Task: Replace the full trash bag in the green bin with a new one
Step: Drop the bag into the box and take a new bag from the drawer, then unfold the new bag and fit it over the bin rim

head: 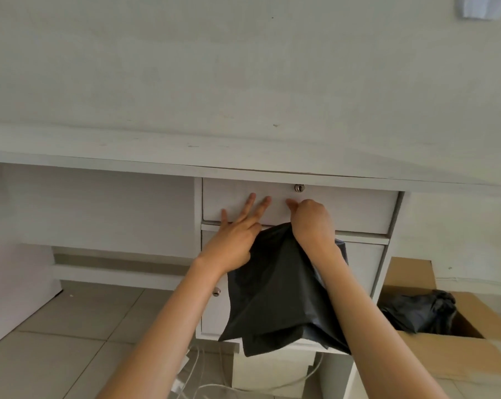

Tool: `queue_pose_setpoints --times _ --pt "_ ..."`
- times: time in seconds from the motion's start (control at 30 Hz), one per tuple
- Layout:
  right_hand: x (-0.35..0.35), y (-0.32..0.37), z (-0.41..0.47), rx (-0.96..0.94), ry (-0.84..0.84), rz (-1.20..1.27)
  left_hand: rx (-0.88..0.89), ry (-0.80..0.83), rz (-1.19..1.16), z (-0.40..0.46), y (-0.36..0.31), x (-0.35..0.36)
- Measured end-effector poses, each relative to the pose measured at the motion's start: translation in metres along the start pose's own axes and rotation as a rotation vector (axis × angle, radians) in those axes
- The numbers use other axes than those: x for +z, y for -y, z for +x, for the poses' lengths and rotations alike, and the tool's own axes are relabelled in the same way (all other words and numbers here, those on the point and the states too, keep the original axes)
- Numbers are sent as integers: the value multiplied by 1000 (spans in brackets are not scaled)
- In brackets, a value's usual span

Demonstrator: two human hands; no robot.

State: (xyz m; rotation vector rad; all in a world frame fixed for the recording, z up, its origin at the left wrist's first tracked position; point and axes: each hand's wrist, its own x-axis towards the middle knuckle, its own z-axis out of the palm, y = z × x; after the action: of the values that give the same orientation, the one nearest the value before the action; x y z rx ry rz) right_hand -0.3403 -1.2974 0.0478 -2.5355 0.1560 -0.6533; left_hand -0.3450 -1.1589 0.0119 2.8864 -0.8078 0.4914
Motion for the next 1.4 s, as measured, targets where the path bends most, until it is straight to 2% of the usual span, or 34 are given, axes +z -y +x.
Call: queue_pose_setpoints --times 0.1,0.3,0.47,0.6,0.73,0.9,0.97,1.1,1.2,1.27,1.3,1.33,1.4 --pt "3 -6 -7 -3 -8 -4 -42 34 21 -2 -7 -2" --pt "-5 -9 -50 -184 -38 -78 -315 364 1 -20 -29 -24" --pt "-39 3 -64 -211 164 -79 -422 606 -104 -32 -58 -51" --pt "-74 18 -71 -250 266 -134 -460 665 -178 -38 -71 -92" --pt "-127 42 -69 -272 503 -214 -464 686 -204 -50 -81 -151" --pt "-227 98 -48 -276 992 -254 -477 745 -219 -52 -84 -258" --pt "-267 121 -26 -283 1097 -230 -487 684 -236 -42 -82 -312" --pt "-340 164 25 -311 1072 -114 -485 354 -210 -13 -75 -409" --pt "-383 186 54 -361 879 -39 -520 -103 -152 0 -75 -454" --pt "-406 193 63 -355 696 61 -658 -456 -113 2 -81 -467" --pt "-416 194 65 -326 612 136 -763 -594 -202 2 -86 -472" --pt "-425 194 66 -286 533 229 -871 -665 -394 2 -92 -475" --pt "-438 193 67 -198 415 436 -1037 -607 -884 6 -103 -477"
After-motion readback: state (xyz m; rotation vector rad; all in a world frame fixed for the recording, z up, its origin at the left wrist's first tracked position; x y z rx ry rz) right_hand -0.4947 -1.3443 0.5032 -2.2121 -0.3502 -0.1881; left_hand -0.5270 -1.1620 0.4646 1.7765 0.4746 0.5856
